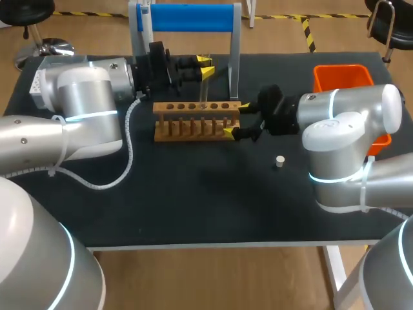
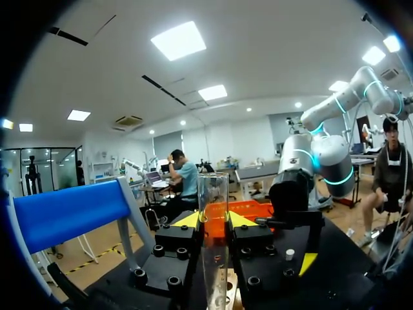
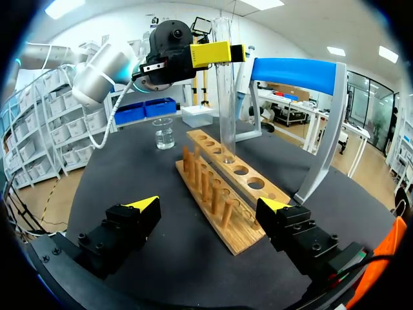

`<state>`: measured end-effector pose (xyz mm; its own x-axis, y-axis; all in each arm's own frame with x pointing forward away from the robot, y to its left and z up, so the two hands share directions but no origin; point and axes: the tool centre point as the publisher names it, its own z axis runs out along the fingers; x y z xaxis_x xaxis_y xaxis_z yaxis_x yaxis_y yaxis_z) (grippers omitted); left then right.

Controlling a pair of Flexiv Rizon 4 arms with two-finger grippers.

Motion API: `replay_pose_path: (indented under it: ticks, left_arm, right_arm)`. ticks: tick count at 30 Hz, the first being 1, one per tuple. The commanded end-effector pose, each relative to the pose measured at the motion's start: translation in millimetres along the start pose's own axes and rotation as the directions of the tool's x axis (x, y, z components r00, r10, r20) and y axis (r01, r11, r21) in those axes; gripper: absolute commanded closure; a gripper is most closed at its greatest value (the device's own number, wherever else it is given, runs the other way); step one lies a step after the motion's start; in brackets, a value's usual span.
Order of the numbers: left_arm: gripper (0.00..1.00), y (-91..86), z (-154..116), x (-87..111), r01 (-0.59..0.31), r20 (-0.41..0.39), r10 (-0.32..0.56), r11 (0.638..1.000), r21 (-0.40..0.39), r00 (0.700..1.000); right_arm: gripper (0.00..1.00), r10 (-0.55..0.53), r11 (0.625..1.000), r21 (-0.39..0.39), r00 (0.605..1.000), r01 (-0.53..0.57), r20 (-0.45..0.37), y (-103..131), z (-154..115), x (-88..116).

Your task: Invert the test tube, pick up the pipette, mount the tip to pipette, aspirate from beaker and dispense into the tube, eject the tip, return the pipette, and cap with the stopper.

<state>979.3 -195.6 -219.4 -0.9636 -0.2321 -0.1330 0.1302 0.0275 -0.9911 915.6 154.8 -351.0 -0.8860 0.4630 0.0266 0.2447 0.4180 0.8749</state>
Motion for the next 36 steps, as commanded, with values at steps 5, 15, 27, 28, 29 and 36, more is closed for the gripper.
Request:
replay_pose_path:
  ticks: [5, 15, 27, 28, 29, 36]
  left_arm:
    - [1.00, 8.0, 2.1, 2.4, 0.011, 0.000, -0.011, 1.000, 0.008, 1.000]
    - [1.00, 15.0, 0.0, 2.3, 0.022, 0.017, -0.022, 1.000, 0.018, 1.000]
    - [1.00, 24.4, 0.5, 2.3, 0.034, 0.019, -0.034, 0.999, 0.028, 0.999]
    - [1.00, 24.9, 0.5, 2.3, 0.034, 0.019, -0.035, 0.999, 0.028, 0.999]
    - [1.00, 25.7, 0.2, 2.2, 0.034, 0.019, -0.035, 0.999, 0.028, 0.999]
    - [1.00, 31.4, -1.9, 1.9, 0.038, 0.025, -0.039, 0.999, 0.029, 0.999]
  right_arm:
    - [0.00, 0.000, 1.000, 0.002, 1.000, 0.000, 0.000, 0.2, -0.7, 0.2]
    - [0.00, 0.000, 1.000, 0.002, 1.000, 0.000, 0.000, 0.2, -0.7, 0.2]
    - [0.00, 0.000, 1.000, 0.002, 1.000, 0.000, 0.000, 0.2, -0.7, 0.2]
    - [0.00, 0.000, 1.000, 0.002, 1.000, 0.000, 0.000, 0.2, -0.7, 0.2]
    - [0.00, 0.000, 1.000, 0.002, 1.000, 0.000, 0.000, 0.2, -0.7, 0.2]
    - [0.00, 0.000, 1.000, 0.002, 1.000, 0.000, 0.000, 0.2, -0.7, 0.2]
